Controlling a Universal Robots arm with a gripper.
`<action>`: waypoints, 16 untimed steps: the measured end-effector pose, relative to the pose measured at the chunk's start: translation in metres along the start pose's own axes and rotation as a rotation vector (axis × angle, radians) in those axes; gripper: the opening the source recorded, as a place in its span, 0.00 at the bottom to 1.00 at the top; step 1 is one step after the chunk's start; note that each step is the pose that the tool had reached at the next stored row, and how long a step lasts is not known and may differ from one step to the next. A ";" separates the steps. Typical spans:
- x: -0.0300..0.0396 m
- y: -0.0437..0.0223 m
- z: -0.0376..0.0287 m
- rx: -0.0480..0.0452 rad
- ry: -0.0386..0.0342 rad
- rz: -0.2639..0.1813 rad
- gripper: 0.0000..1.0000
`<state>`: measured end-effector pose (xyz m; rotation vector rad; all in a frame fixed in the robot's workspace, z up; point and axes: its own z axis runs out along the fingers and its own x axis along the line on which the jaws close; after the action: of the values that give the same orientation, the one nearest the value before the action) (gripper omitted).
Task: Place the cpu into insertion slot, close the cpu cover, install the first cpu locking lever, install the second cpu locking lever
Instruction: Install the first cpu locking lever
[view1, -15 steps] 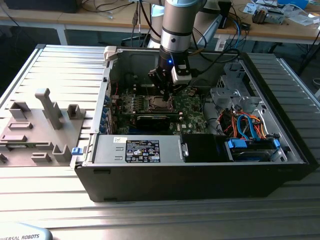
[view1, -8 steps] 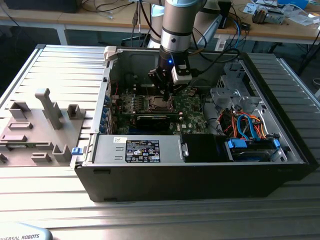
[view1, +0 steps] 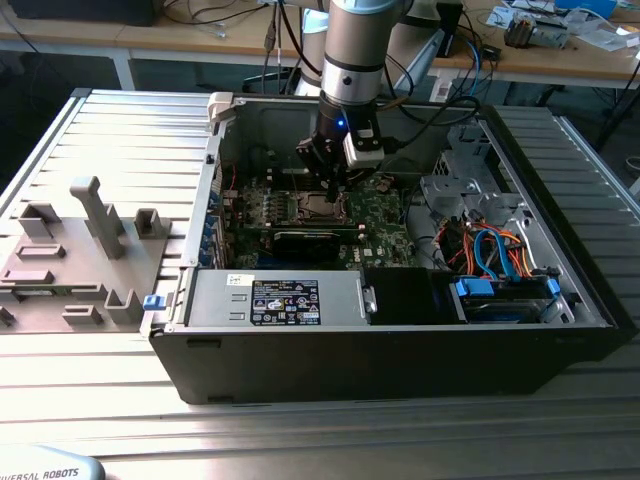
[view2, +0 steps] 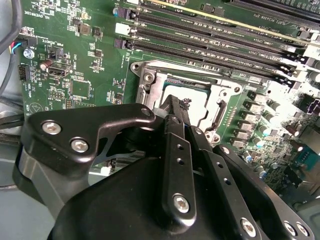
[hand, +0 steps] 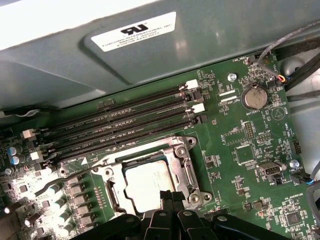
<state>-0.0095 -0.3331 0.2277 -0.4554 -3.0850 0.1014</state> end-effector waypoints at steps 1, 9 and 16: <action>0.0000 0.0000 0.0000 0.0000 -0.0001 -0.001 0.11; 0.0000 0.0000 0.0000 0.0002 -0.0008 -0.012 0.11; 0.0000 0.0000 0.0000 0.0002 -0.0015 -0.021 0.11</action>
<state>-0.0095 -0.3331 0.2277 -0.4222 -3.0904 0.1018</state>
